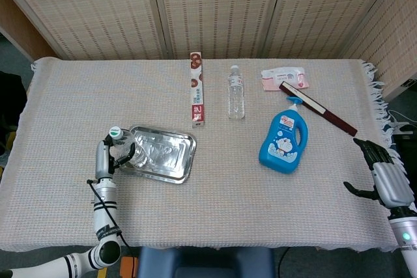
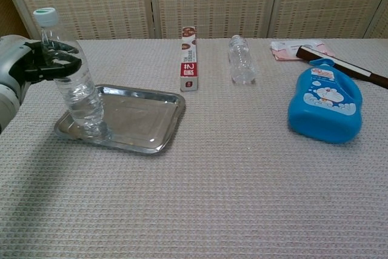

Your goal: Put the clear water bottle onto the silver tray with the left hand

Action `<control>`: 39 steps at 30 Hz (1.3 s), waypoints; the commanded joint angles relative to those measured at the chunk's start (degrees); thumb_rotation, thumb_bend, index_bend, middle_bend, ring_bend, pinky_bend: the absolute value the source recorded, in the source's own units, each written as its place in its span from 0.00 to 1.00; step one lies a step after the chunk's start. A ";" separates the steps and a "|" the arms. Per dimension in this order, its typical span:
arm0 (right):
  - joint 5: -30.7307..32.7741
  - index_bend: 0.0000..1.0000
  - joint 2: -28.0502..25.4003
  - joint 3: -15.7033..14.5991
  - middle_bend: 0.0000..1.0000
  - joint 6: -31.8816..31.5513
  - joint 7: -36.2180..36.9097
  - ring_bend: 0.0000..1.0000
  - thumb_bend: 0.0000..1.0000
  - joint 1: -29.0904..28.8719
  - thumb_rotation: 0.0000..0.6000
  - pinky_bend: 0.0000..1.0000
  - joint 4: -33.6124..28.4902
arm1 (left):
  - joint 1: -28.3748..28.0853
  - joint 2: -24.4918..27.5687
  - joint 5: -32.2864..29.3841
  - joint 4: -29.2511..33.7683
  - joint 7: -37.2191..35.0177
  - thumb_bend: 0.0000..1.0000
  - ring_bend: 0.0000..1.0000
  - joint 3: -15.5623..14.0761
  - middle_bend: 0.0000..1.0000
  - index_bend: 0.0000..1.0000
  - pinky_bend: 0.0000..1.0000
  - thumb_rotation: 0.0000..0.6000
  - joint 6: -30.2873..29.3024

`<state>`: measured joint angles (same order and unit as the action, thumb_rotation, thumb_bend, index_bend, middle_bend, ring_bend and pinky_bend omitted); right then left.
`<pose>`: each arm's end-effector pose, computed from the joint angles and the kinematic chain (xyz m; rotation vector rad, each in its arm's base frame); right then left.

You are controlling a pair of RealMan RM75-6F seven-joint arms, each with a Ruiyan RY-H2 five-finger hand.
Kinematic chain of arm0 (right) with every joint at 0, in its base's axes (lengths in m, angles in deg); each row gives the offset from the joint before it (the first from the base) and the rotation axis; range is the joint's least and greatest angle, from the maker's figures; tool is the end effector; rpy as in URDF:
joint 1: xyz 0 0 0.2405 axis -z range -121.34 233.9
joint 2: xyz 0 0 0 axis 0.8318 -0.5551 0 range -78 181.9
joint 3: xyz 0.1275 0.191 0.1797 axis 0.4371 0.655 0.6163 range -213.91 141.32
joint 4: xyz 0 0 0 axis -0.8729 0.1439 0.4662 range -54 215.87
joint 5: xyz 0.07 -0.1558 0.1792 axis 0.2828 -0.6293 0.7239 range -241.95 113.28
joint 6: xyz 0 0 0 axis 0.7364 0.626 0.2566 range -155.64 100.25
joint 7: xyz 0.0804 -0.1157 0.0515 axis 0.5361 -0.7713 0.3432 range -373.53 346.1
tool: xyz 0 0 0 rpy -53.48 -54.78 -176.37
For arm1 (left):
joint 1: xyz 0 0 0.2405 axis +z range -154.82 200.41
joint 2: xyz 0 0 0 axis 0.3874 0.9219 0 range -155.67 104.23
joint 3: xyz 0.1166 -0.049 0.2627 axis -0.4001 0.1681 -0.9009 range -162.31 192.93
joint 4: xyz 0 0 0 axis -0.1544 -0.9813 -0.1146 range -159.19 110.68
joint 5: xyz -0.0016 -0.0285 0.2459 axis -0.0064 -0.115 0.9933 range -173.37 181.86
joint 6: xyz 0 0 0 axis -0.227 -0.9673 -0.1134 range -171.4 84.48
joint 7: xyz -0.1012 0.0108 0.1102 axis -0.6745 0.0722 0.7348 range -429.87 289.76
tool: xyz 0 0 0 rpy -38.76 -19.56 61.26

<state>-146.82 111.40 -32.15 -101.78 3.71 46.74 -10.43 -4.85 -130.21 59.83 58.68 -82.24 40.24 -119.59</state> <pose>-0.3700 -0.2281 0.1555 1.3580 -1.1676 0.9820 -0.2031 0.3584 -0.0508 -0.7189 -1.6083 -1.5203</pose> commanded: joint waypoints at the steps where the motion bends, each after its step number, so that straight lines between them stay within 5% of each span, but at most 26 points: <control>1: -0.15 0.06 -0.10 -0.07 0.07 -0.11 0.15 0.00 0.14 0.05 1.00 0.06 -0.04 | -0.05 -0.83 0.33 -0.26 0.43 0.50 0.51 -0.10 0.71 0.55 0.43 1.00 -0.33; 14: -0.07 0.06 -0.08 -0.31 0.07 0.78 0.13 0.00 0.14 -0.33 1.00 0.06 0.05 | -0.39 -4.47 1.77 -5.03 0.21 0.50 0.48 -0.33 0.66 0.50 0.42 1.00 0.13; 27: 0.27 0.06 0.23 -0.39 0.07 1.29 -0.55 0.00 0.14 -0.56 1.00 0.06 0.17 | 1.05 -0.38 2.01 -3.02 -0.25 0.44 0.05 -2.52 0.01 0.04 0.24 1.00 6.52; 39: 0.46 0.06 0.24 -0.34 0.07 1.33 -0.61 0.00 0.14 -0.60 1.00 0.06 0.15 | 1.54 5.59 1.32 3.04 2.19 0.41 0.00 -3.63 0.00 0.00 0.21 1.00 10.91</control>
<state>-146.37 111.64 -32.50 -100.46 3.11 46.14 -10.28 -3.29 -125.18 61.05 61.29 -80.47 36.91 -109.15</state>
